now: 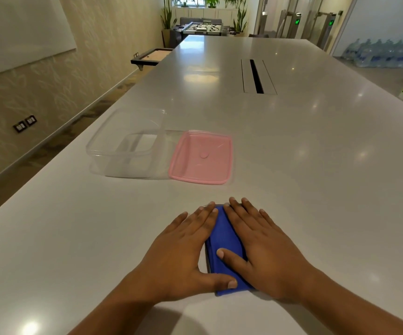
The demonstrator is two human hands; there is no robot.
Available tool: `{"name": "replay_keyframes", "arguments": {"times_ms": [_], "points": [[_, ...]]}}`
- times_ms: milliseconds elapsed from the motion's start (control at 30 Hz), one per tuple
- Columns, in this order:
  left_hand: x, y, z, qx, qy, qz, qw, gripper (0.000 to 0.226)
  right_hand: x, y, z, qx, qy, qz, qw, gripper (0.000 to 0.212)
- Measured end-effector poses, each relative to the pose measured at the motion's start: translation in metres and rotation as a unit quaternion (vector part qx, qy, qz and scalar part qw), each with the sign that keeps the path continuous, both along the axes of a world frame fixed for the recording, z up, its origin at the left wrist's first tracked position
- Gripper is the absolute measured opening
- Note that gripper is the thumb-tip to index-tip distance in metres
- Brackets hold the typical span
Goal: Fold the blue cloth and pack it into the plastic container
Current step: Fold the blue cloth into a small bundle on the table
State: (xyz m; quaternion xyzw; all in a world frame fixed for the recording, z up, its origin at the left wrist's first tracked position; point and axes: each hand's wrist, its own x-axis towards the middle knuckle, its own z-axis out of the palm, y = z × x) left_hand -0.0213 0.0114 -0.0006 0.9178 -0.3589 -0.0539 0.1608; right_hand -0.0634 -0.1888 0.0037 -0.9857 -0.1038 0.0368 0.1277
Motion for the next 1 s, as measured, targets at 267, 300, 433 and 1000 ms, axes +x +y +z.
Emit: {"name": "replay_keyframes", "arguments": {"times_ms": [267, 300, 433, 1000], "points": [[-0.001, -0.002, 0.002, 0.005, 0.017, 0.003, 1.000, 0.117, -0.002, 0.002, 0.003, -0.014, 0.013, -0.005, 1.000, 0.083], [-0.001, -0.002, 0.002, 0.003, 0.016, 0.004, 1.000, 0.116, -0.001, 0.002, 0.006, -0.021, 0.019, -0.004, 1.000, 0.083], [-0.002, -0.001, 0.001, -0.018, 0.009, 0.005, 1.000, 0.114, 0.005, 0.000, 0.017, -0.004, 0.069, 0.003, 0.998, 0.089], [-0.004, 0.000, 0.000, -0.039, 0.012, 0.032, 0.999, 0.115, -0.025, -0.006, 0.042, 0.342, 0.106, -0.296, 0.886, 0.057]]}}
